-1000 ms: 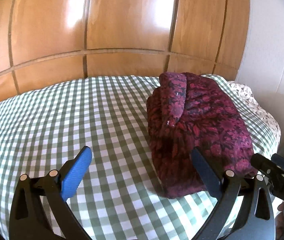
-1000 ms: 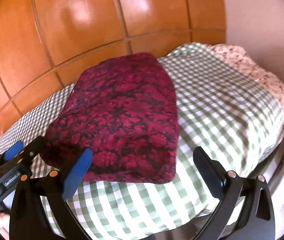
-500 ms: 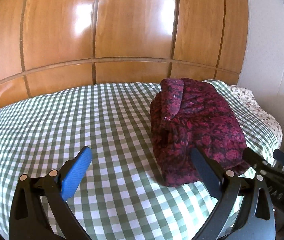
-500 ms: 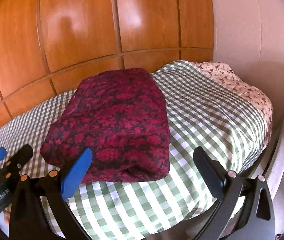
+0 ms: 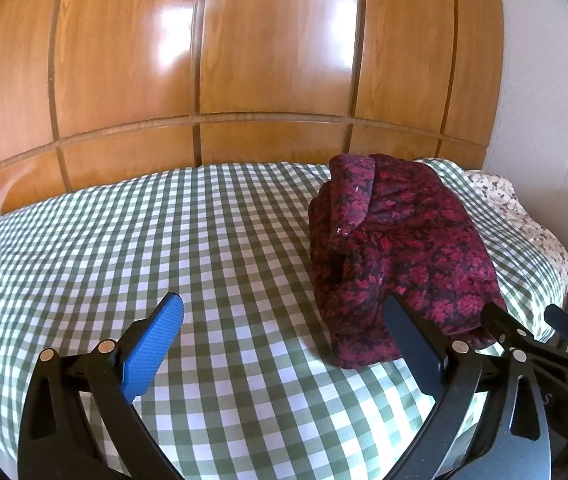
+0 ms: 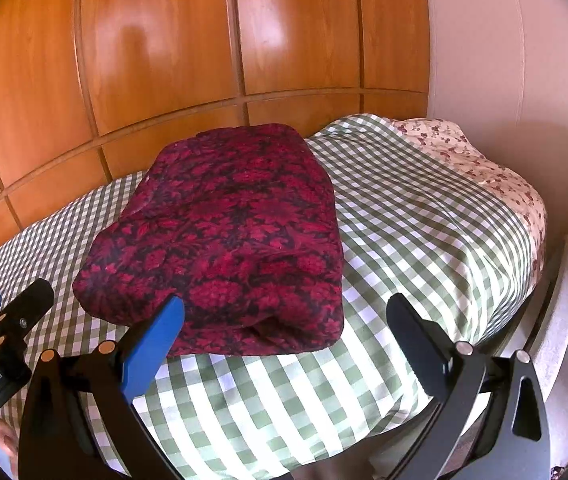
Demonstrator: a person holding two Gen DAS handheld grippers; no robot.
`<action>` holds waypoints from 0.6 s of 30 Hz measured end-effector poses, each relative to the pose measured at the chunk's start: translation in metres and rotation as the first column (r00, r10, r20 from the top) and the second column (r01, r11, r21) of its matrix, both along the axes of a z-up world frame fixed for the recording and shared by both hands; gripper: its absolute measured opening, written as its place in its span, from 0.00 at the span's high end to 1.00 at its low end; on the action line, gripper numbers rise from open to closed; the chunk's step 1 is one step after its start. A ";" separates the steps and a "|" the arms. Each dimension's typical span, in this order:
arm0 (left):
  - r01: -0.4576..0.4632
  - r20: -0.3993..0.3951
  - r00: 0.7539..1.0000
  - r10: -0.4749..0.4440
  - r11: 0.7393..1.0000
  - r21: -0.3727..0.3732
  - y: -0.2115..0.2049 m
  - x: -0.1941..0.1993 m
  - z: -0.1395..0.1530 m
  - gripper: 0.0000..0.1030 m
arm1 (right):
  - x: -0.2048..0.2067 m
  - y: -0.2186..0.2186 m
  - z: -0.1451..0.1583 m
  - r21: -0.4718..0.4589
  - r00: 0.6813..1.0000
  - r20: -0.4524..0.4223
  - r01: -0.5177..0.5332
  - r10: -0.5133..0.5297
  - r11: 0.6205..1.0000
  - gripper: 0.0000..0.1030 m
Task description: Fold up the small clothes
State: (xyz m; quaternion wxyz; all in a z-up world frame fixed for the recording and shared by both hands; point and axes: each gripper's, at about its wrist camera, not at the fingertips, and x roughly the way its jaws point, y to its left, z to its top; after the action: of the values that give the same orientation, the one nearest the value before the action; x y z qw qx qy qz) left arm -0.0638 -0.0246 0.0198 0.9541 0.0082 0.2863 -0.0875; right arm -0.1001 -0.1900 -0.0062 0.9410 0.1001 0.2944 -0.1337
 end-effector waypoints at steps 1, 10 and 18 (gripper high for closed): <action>0.002 0.001 1.000 -0.002 1.000 -0.001 -0.001 0.000 0.000 0.04 | 0.000 0.000 0.000 -0.001 1.000 0.001 0.002 -0.002 1.000 0.02; -0.001 0.012 1.000 0.001 1.000 0.007 -0.002 -0.001 0.000 0.04 | 0.000 0.000 0.001 -0.005 1.000 0.007 -0.003 0.004 1.000 0.02; -0.005 0.015 1.000 0.005 1.000 0.015 -0.001 -0.002 0.001 0.04 | 0.000 0.002 0.001 -0.005 1.000 0.007 -0.012 0.012 1.000 0.02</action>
State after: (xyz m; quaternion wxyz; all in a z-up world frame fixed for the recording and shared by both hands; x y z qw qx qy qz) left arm -0.0662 -0.0255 0.0203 0.9563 0.0152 0.2799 -0.0830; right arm -0.1003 -0.1880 -0.0056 0.9430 0.0963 0.2914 -0.1287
